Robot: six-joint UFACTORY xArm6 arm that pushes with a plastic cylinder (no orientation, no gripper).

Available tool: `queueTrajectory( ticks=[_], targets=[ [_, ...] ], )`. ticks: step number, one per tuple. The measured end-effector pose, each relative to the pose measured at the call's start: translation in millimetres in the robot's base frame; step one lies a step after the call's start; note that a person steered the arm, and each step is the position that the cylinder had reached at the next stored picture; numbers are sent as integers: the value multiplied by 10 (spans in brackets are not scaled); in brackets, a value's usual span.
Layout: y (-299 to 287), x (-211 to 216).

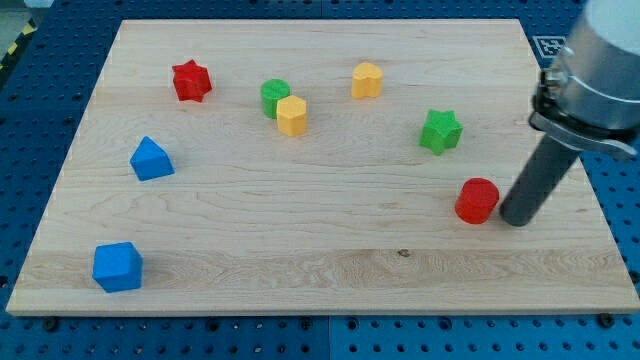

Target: Place the red circle right to the green circle

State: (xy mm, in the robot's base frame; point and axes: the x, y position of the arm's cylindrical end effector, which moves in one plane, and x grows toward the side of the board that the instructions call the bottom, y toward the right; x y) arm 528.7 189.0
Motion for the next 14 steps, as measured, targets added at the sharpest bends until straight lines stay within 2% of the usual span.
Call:
queueTrajectory(
  ticks=[3, 4, 9, 12, 14],
  targets=[
    [-822, -2],
    [-910, -2],
    [-815, -232],
    [-1164, -271],
    [-1167, -621]
  ],
)
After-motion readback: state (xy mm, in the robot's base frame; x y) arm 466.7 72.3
